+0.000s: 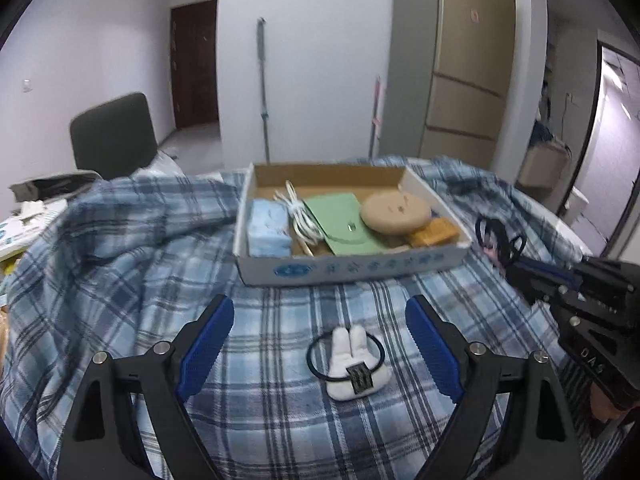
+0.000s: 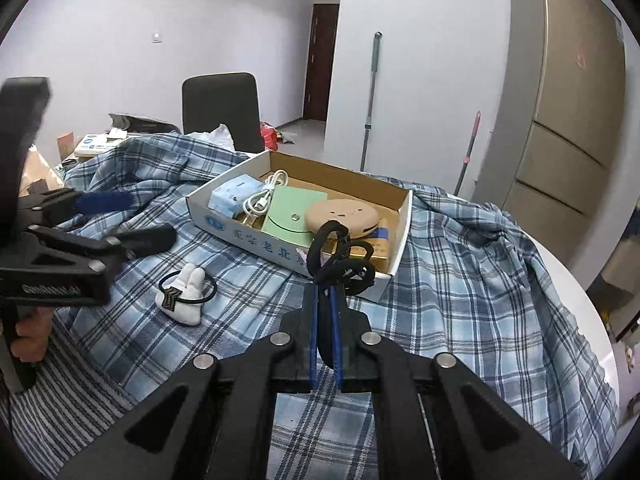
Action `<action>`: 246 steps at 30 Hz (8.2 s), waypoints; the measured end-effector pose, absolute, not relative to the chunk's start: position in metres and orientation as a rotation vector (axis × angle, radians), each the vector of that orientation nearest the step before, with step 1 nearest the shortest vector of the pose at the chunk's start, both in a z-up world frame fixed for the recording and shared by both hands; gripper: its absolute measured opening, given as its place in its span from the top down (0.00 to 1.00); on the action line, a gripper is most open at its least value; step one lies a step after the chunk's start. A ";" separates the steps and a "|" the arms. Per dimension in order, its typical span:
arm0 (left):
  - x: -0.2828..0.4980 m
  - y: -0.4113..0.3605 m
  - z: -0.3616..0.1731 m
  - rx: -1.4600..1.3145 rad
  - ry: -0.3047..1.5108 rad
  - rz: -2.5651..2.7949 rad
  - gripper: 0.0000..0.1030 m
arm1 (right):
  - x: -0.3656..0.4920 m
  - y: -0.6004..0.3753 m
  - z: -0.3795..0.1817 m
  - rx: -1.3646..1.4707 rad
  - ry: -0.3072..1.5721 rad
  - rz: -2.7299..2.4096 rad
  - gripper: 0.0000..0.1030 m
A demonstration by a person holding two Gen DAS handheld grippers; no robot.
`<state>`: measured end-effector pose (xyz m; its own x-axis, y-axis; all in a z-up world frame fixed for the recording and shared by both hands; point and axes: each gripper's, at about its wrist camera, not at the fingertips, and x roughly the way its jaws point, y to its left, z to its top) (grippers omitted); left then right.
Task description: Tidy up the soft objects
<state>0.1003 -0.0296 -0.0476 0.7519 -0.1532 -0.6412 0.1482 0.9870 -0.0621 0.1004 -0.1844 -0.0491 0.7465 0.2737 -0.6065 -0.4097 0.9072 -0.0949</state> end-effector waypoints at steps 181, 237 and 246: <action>0.009 -0.009 0.007 -0.006 0.117 -0.020 0.00 | 0.055 -0.234 -0.001 -0.008 0.175 0.261 0.00; 0.007 -0.013 0.003 0.007 0.099 0.001 0.00 | 0.053 -0.237 0.000 -0.001 0.176 0.258 0.00; 0.007 -0.013 0.003 0.007 0.099 0.001 0.00 | 0.054 -0.237 0.000 -0.001 0.176 0.258 0.00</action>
<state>0.0072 -0.0135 0.0027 0.9951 0.0018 -0.0984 -0.0011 1.0000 0.0070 0.0535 -0.2368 -0.0001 0.9517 0.2537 -0.1728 -0.2539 0.9670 0.0217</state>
